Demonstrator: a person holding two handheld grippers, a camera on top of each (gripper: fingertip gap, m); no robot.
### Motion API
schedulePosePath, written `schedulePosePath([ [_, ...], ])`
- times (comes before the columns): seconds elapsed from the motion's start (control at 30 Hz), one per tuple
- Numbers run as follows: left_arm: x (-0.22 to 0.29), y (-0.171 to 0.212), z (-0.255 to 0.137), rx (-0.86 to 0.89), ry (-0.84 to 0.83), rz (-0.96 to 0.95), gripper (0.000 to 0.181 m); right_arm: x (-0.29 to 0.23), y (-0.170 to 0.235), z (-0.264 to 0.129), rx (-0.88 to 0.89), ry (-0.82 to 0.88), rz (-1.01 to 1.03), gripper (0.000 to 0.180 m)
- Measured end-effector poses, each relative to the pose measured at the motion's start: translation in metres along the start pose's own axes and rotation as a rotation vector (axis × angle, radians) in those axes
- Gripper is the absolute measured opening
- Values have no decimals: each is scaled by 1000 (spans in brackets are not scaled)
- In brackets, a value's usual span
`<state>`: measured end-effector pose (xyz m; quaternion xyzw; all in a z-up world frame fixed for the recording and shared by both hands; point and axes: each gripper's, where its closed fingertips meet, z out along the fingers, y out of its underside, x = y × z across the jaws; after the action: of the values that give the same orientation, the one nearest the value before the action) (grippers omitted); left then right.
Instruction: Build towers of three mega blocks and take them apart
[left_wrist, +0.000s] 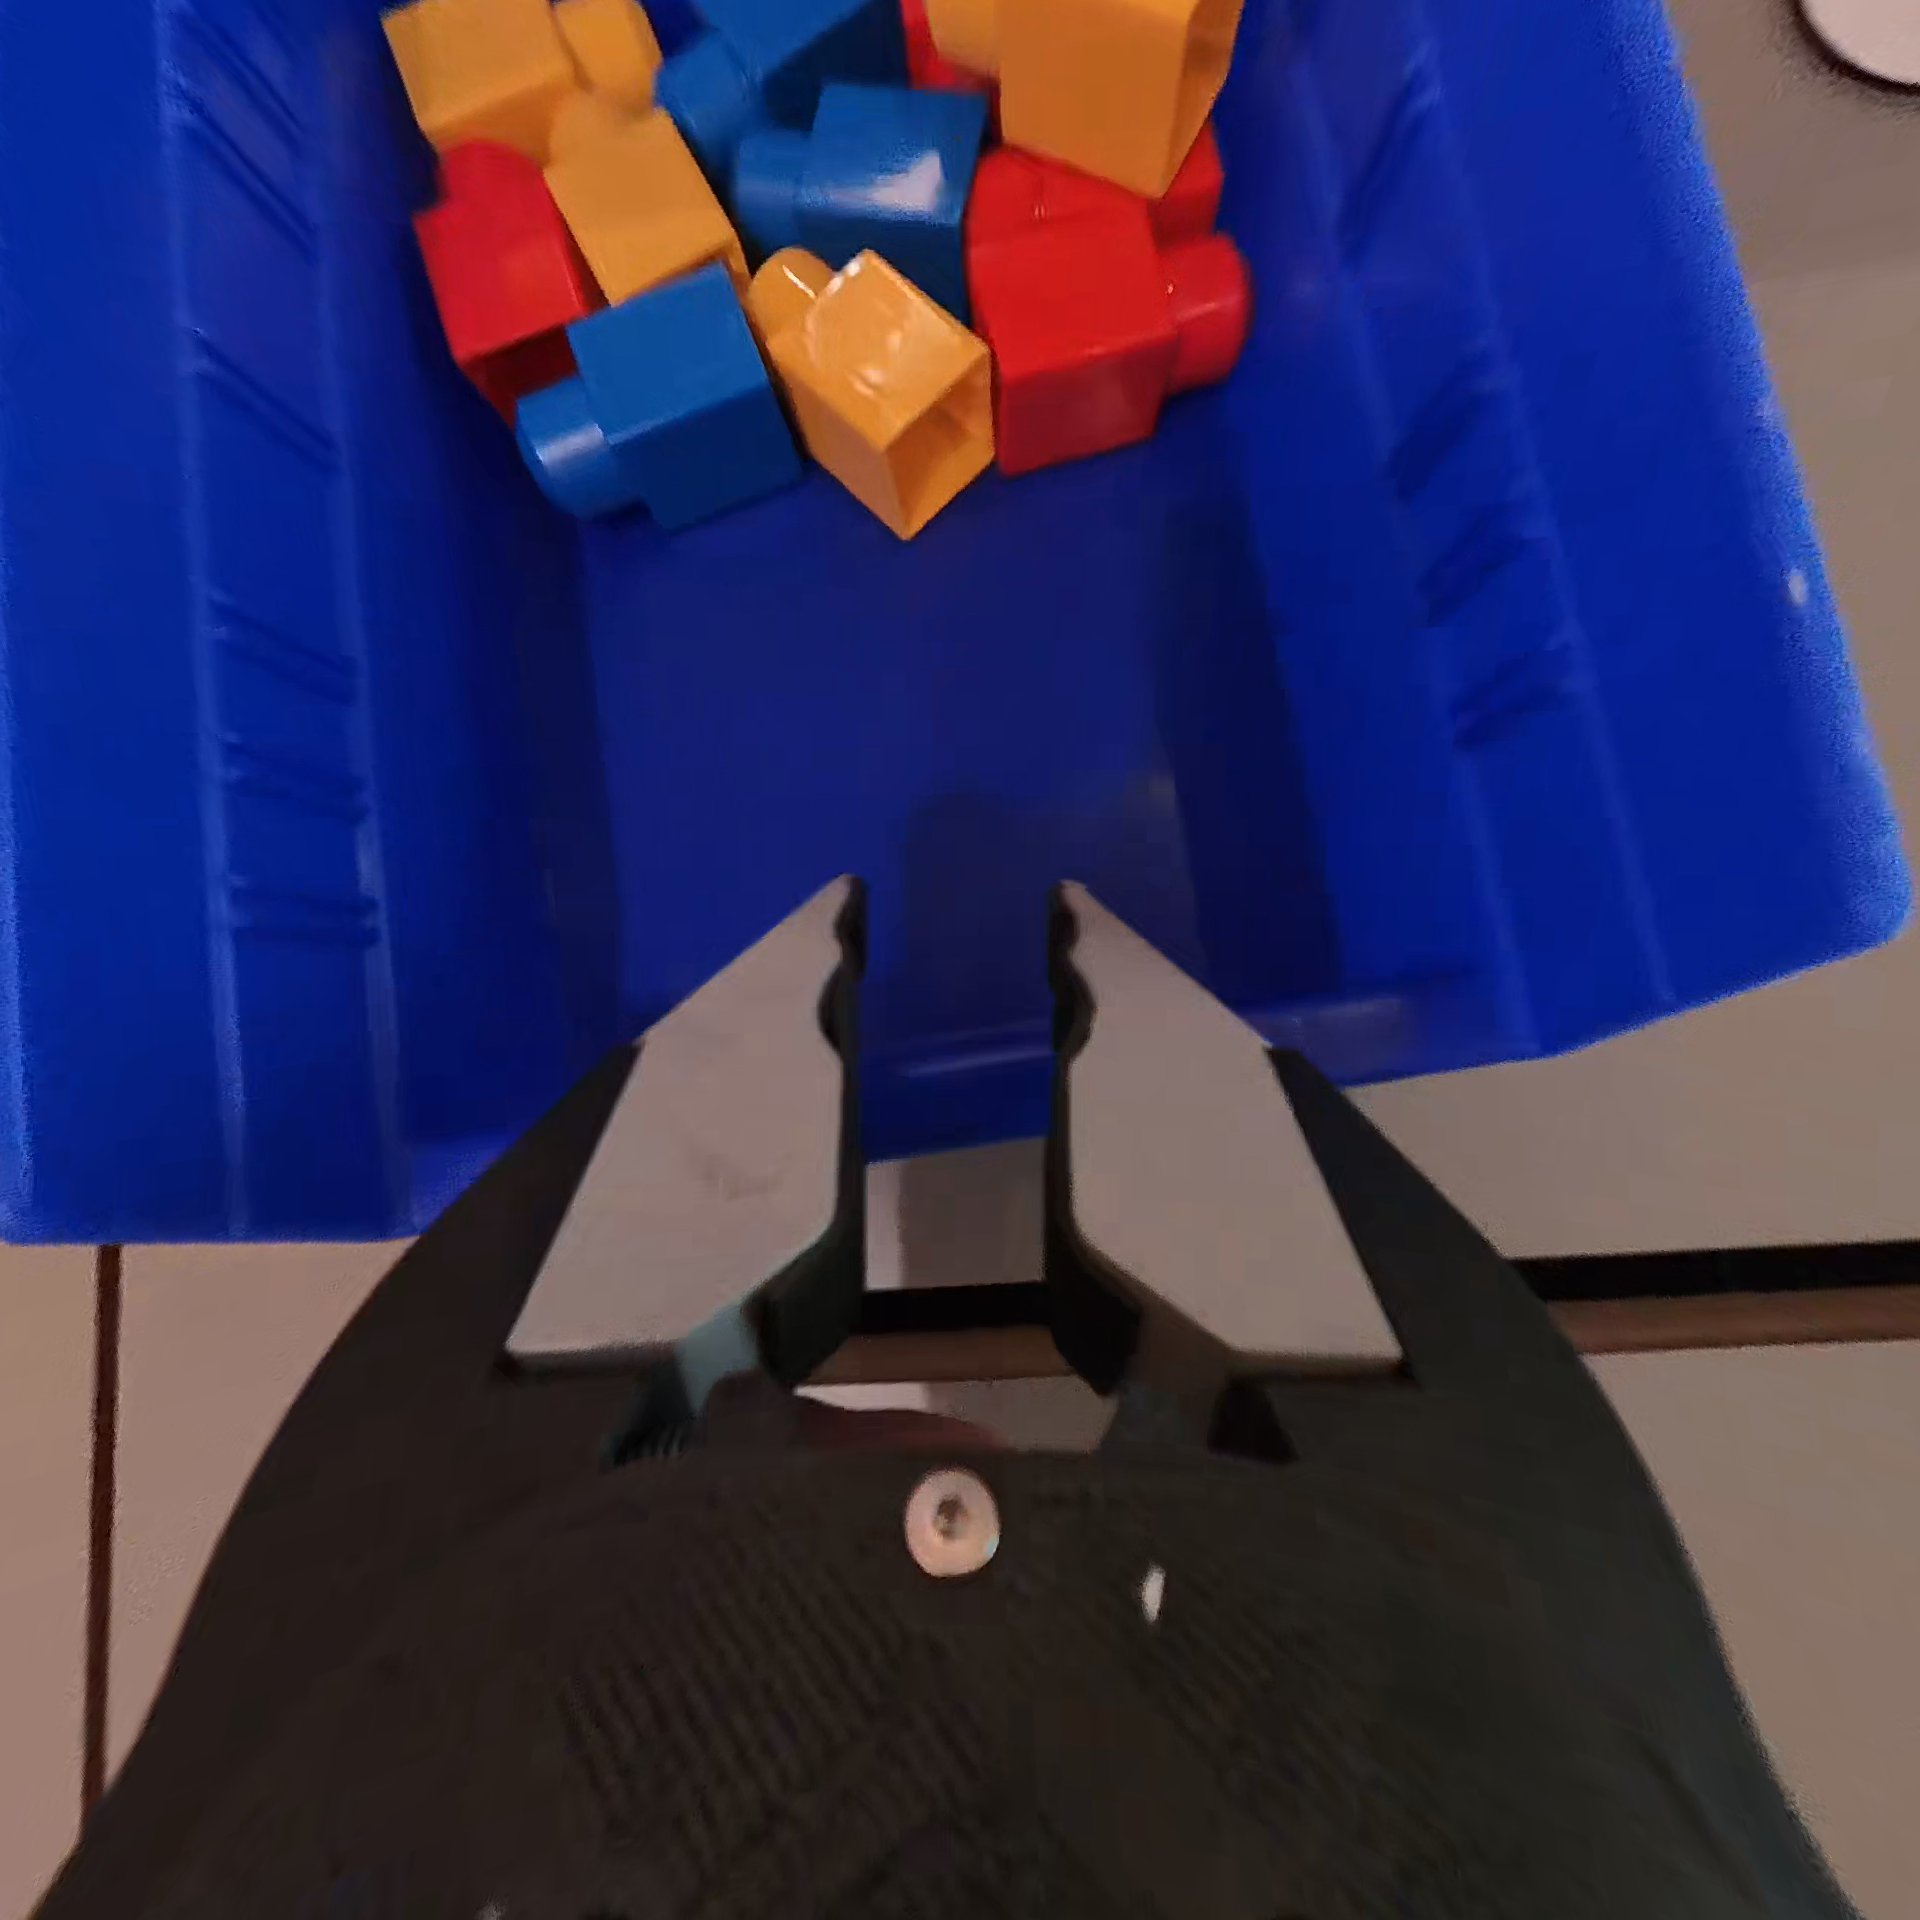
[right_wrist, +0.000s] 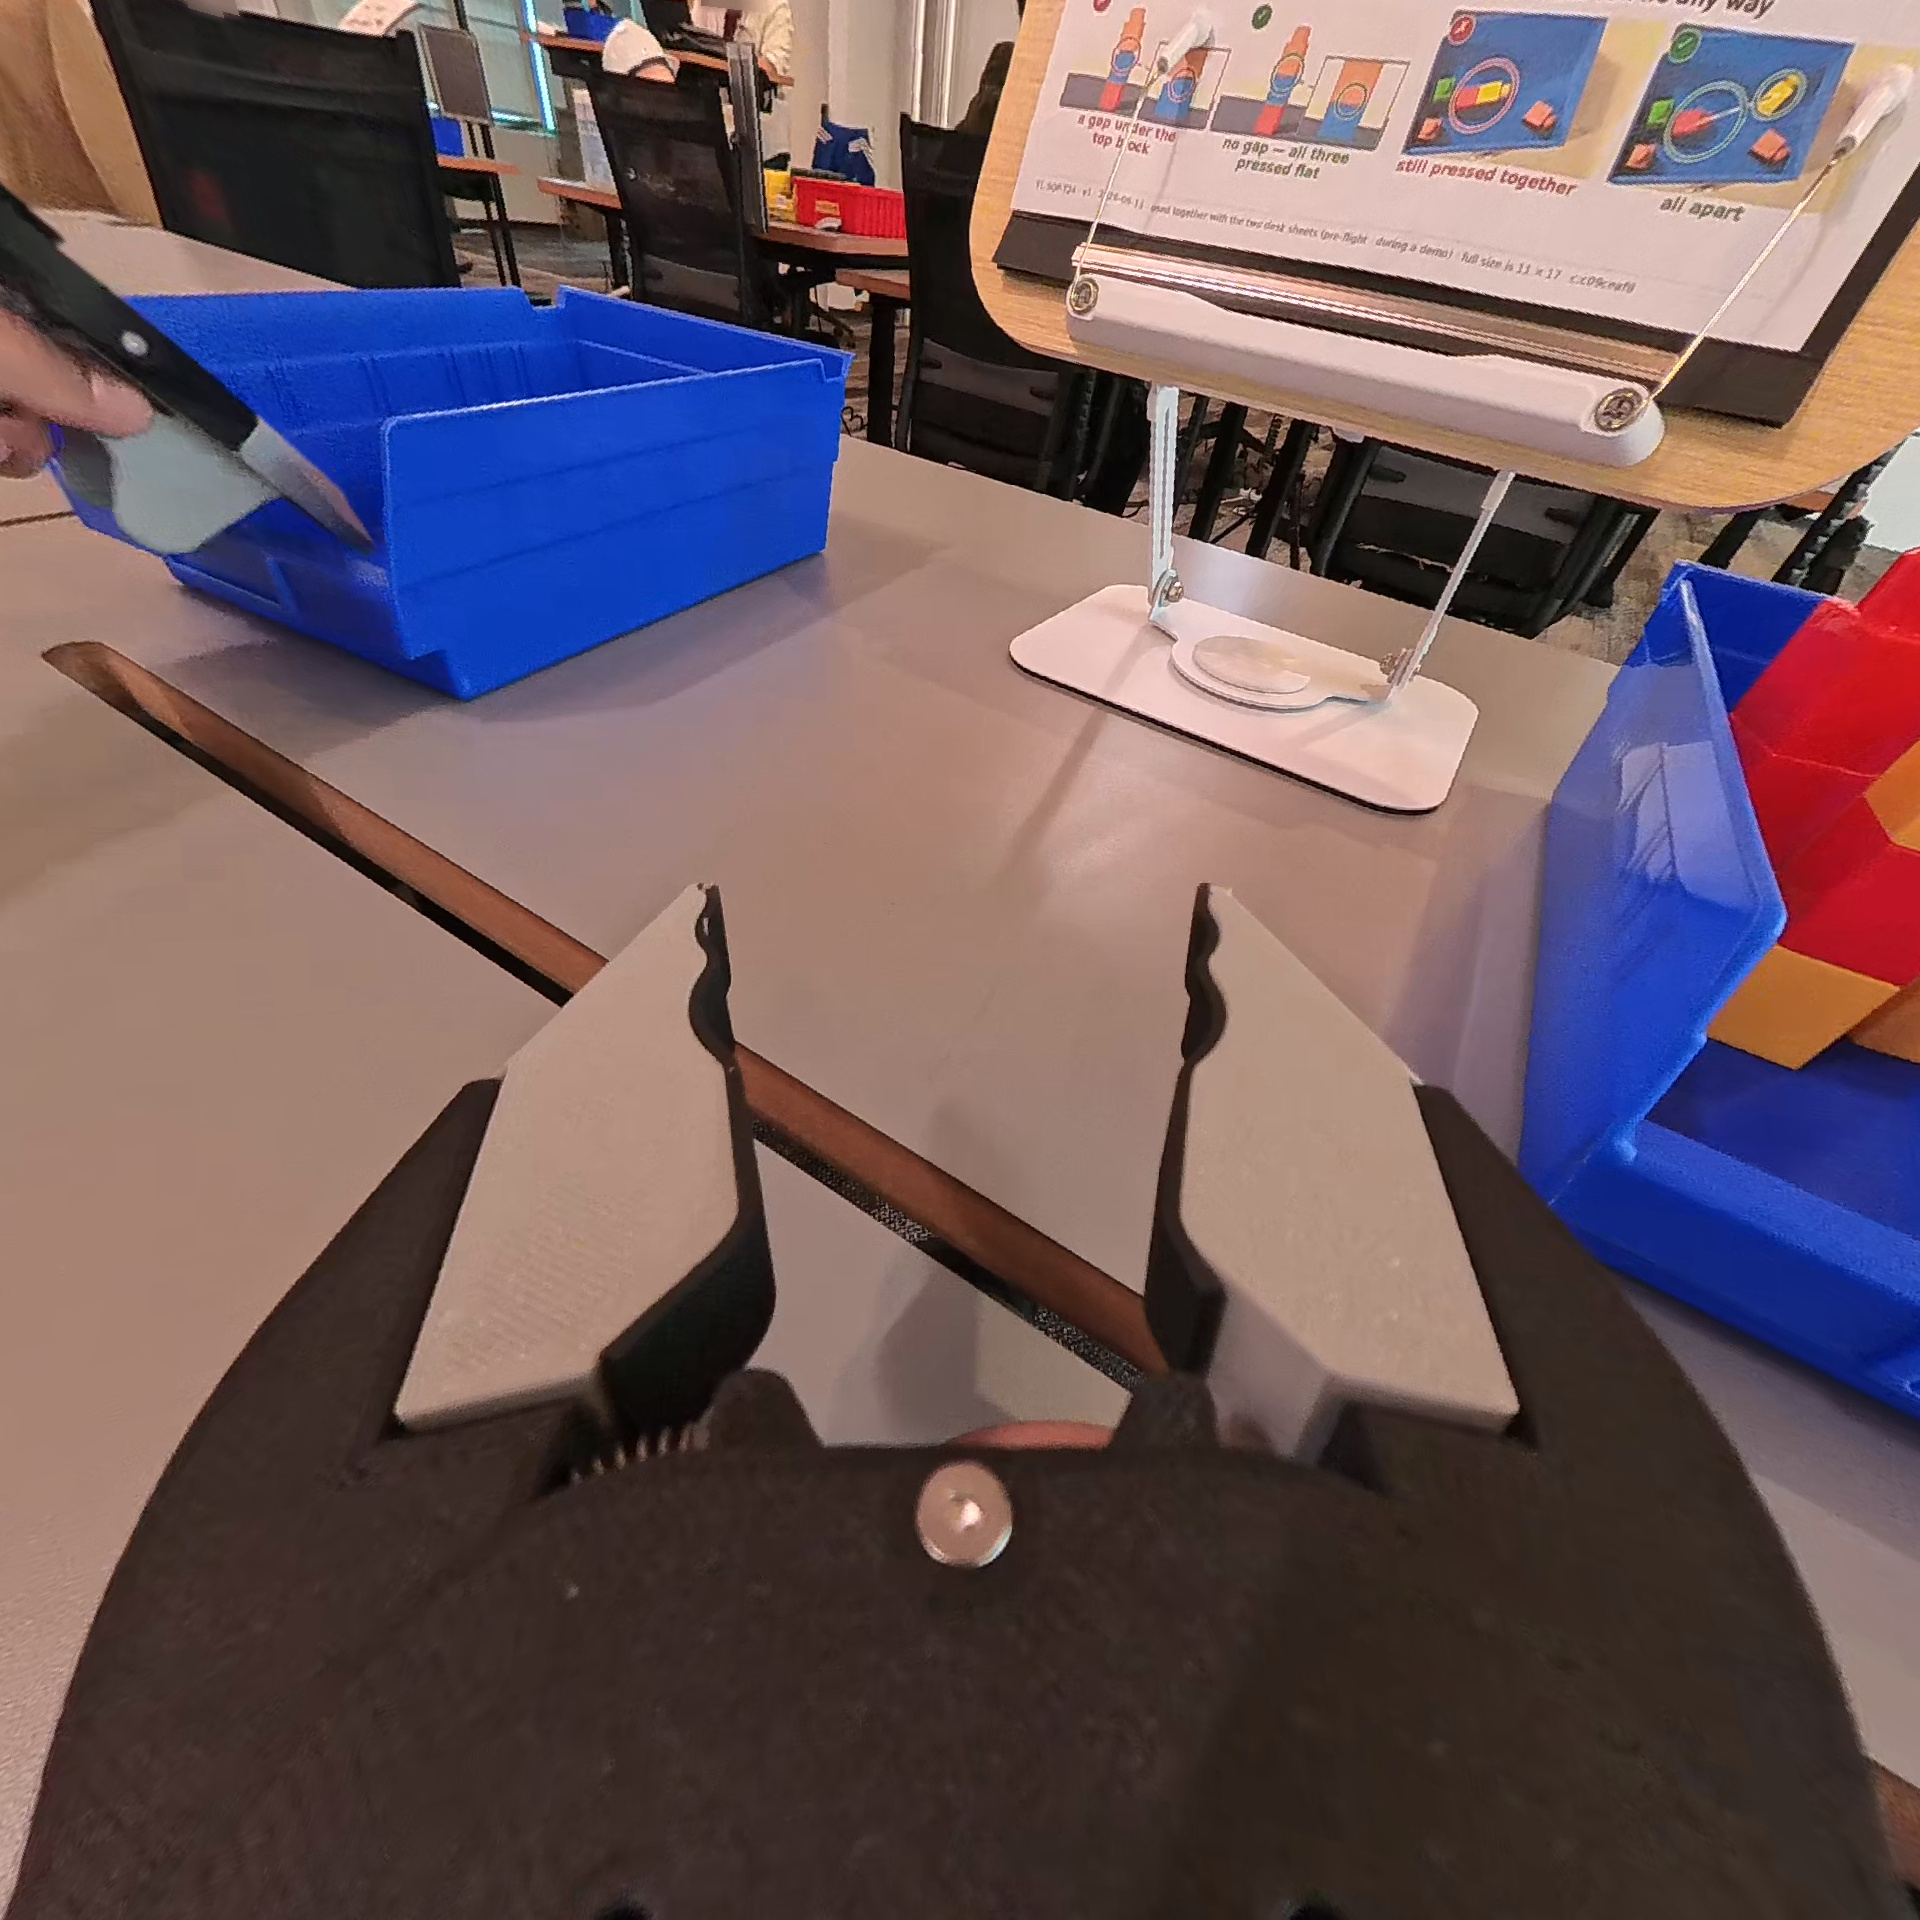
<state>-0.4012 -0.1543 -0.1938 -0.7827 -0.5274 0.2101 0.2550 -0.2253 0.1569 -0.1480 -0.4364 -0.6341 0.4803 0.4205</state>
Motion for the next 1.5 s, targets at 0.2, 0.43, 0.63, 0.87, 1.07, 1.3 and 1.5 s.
schedulePosePath([
  [0.2, -26, 19, -5, -45, -32, 22, 0, 0, 0, 0, 2, 2, -3, 86],
  [0.43, -64, 27, -23, -85, -110, 55, 0, -1, -1, 0, 5, 12, -20, 86],
  [0.63, -96, 34, -31, -129, -222, 135, 0, -1, -1, 0, 6, 13, -20, 86],
  [0.87, -123, 23, -36, -32, -301, 54, 0, -1, -1, -1, 8, 16, -23, 86],
  [1.07, -72, -18, -31, 94, -102, -36, 27, -6, -2, 0, 8, 2, -36, 86],
  [1.3, -43, -52, 18, 49, -56, -83, 45, -17, -5, -1, 30, -22, -89, 83],
  [1.5, -35, -75, 65, 1, -16, -163, 45, -19, -6, 0, 33, -58, -58, 82],
])
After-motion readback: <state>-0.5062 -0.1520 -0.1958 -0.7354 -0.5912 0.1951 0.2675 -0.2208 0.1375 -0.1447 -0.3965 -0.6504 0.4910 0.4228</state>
